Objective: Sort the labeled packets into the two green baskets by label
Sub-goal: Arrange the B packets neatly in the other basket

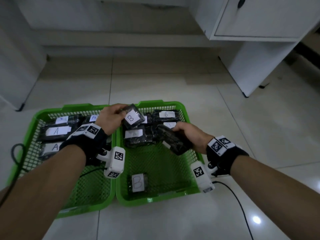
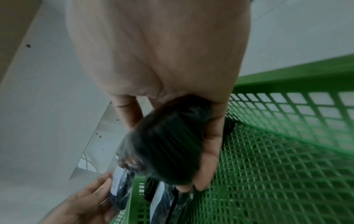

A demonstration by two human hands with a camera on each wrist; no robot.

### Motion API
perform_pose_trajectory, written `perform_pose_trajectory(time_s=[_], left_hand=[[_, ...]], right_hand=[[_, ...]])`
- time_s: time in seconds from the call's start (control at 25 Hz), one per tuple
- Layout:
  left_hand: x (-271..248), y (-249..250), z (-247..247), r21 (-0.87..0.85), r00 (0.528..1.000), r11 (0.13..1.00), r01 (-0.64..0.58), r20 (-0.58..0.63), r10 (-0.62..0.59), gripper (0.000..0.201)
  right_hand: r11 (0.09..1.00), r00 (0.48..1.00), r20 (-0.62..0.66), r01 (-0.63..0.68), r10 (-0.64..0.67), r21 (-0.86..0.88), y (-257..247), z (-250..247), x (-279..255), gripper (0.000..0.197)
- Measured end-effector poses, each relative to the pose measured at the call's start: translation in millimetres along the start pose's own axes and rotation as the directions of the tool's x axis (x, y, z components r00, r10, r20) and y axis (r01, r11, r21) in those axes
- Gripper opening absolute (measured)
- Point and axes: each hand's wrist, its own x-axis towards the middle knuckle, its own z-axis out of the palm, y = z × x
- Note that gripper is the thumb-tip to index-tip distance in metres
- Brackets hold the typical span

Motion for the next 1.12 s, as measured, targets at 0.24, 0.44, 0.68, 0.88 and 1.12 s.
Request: perform_pose_trajectory(time_s=[0.24,0.44,0.68,0.88,1.12], left_hand=[[3,-1,3,0.222,0.966,0.957,-0.185,0.221,0.136,0.023],[5,-18,13,0.474,0.930,0.805,-0.356,0.264,0.256,0.023],[-1,-18,8,0.691,0.863,0.532,-0.490,0.472,0.181,0.080],[-6,-16,9,0.755,0.868,0.429,-0.496,0.449,0.212,0.080],[-14,-15,16,0.759,0.873,0.436,-0.482,0.457,0.170,0.079]], right_hand=[[0.905,0.951,-0.111,0.231,-0.288,-0.358,3,4,20,0.051],[0.615,0.736,-0.152,0.413,-0.660,-0.671,14,10,29,0.070],[0.439,0.615,-0.107,0.420,-0.781,-0.794,18,11,32,0.066],[0.366,0.594,-0.087,0.367,-0.800,-0.855,20,7,26,0.065],[0.603,0.651,-0.263,0.375,-0.712,-0.704,7,-10,18,0.054]])
